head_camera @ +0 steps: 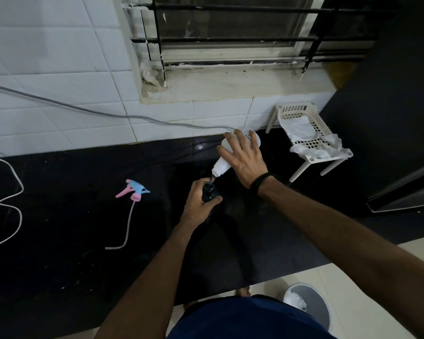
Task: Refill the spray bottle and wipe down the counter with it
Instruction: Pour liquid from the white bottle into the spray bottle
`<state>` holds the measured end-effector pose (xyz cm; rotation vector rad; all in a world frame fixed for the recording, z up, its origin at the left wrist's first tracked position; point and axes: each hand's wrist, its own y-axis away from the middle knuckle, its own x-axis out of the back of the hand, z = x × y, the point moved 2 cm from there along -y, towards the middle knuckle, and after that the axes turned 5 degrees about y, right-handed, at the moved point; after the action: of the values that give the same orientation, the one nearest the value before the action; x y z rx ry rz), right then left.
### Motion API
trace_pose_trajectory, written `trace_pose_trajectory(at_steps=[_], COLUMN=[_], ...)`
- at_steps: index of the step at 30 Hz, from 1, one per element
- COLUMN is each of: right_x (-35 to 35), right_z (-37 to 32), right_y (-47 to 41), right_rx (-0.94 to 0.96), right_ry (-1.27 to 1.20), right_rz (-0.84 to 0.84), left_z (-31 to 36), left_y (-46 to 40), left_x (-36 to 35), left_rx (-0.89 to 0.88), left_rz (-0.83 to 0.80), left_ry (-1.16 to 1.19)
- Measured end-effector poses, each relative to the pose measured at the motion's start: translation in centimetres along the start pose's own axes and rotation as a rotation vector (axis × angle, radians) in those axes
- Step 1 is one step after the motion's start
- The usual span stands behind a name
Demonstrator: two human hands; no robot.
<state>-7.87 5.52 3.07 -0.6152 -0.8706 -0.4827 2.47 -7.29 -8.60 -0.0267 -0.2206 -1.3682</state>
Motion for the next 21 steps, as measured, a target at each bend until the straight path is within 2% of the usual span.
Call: trace_pose_trajectory(at_steps=[21], right_x=[0.17], right_z=[0.02], right_y=[-0.40], right_rx=[0.024], right_ry=[0.023], right_rz=[0.004], left_z=[-0.34], left_y=[-0.10], left_x=[0.00], left_rx=[-0.001], left_rz=[-0.003], left_ry=[0.004])
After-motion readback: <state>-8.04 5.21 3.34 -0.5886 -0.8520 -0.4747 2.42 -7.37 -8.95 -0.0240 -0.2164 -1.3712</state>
